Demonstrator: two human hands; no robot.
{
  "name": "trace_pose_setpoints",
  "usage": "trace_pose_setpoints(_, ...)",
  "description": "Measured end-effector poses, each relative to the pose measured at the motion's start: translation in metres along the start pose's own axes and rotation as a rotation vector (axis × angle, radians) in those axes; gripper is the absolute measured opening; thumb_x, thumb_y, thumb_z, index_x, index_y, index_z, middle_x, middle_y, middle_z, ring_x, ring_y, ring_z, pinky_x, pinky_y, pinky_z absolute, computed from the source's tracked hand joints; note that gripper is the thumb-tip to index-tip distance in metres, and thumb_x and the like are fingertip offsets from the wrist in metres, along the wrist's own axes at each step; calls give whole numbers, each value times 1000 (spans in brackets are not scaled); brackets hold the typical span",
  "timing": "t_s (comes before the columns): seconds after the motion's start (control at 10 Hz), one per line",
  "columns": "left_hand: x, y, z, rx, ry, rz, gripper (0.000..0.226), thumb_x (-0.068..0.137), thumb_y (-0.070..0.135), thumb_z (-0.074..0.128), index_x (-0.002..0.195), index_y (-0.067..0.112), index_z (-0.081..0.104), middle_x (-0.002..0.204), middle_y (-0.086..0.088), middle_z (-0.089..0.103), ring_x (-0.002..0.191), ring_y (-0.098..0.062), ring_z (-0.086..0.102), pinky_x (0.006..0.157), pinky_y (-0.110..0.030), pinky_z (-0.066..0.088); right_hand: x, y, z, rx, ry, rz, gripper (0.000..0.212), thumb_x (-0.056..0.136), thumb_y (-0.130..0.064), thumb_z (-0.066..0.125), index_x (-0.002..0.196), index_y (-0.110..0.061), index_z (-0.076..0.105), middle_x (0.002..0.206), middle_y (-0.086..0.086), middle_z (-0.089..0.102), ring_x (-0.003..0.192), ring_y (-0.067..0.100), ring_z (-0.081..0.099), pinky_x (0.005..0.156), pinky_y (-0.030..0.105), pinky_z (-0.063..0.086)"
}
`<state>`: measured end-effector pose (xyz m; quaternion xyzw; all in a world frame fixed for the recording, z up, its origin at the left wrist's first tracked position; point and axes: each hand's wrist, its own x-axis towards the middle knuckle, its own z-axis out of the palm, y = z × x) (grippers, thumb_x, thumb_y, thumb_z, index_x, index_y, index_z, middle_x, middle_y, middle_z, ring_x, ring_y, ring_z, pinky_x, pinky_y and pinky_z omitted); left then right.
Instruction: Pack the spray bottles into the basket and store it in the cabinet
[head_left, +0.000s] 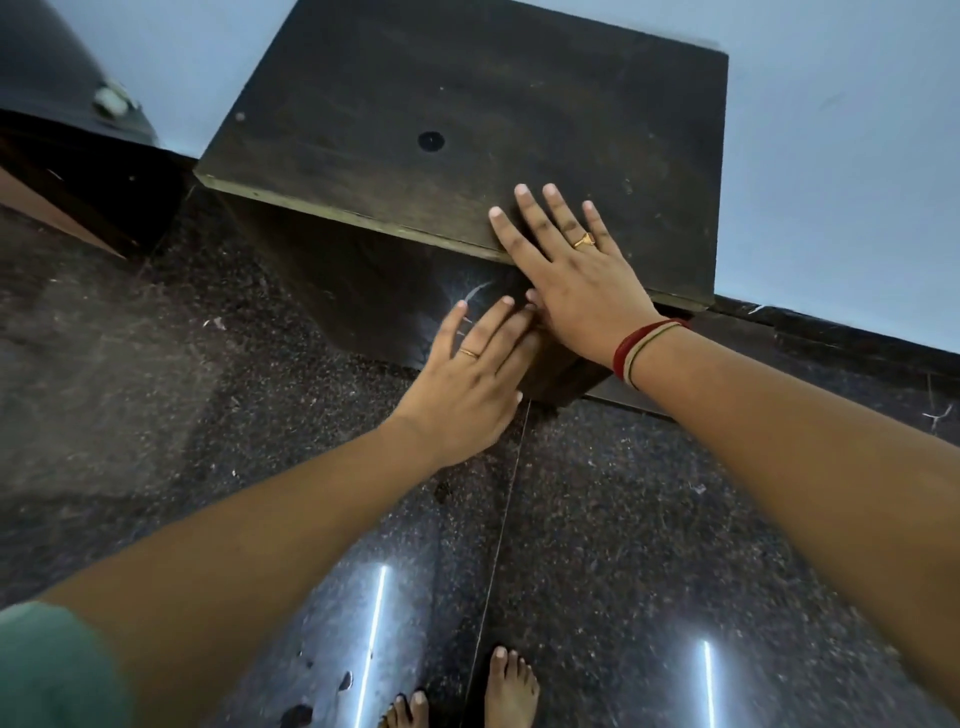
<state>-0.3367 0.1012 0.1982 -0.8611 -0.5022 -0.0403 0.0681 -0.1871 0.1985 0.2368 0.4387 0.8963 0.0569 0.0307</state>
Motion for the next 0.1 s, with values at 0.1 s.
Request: trace_pose_setpoints(0.1, 6, -24, -20, -25, 120, -94, 66, 89, 41, 46, 144, 9, 31, 152, -14, 31, 142, -30, 23, 114, -52, 17, -11, -1, -8, 57, 143, 71, 67, 98, -40, 36, 152, -17, 3, 161, 10, 5, 148, 26, 3, 117, 47, -1)
